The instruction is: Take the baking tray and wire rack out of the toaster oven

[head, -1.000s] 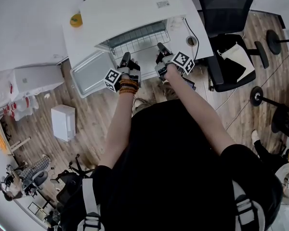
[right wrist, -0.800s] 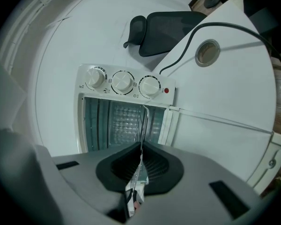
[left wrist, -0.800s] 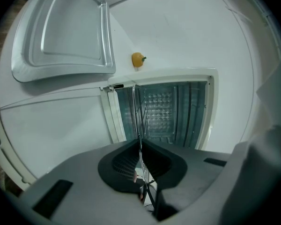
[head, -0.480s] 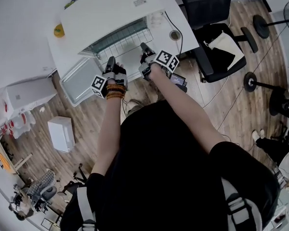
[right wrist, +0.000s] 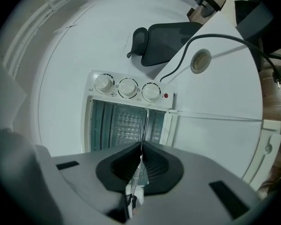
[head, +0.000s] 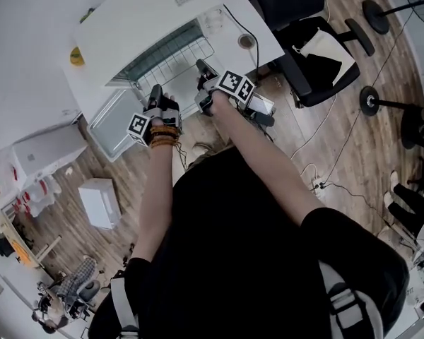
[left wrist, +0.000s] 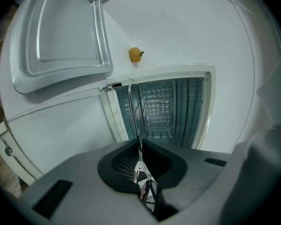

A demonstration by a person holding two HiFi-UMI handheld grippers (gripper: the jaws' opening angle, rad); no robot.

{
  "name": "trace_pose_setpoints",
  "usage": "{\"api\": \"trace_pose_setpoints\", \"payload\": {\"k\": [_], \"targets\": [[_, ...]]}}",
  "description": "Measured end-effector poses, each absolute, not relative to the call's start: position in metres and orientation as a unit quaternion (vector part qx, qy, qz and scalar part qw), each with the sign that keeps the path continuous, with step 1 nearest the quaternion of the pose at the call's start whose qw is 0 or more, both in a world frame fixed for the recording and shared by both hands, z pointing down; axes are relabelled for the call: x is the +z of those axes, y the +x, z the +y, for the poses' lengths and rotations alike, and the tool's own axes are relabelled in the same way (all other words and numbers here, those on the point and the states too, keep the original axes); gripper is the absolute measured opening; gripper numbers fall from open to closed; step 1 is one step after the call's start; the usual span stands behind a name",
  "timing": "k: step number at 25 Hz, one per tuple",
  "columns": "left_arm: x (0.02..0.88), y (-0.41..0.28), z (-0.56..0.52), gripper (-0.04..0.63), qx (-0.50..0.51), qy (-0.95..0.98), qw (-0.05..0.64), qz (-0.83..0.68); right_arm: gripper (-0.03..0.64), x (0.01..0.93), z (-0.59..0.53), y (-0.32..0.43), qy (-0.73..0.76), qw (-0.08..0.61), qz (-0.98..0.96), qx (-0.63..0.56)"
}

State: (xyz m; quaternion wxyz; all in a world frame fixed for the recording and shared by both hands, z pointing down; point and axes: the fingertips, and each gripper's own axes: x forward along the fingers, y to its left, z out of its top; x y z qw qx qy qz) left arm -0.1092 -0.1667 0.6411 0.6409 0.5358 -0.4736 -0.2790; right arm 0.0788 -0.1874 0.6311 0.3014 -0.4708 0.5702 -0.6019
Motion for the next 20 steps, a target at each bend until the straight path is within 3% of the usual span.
{"api": "trace_pose_setpoints", "payload": {"k": [20], "targets": [[0.636, -0.109, -0.130, 0.034, -0.287, 0.544, 0.653, -0.442, 0.037, 0.622, -0.148, 0.080, -0.485, 0.300, 0.575, -0.587]]}}
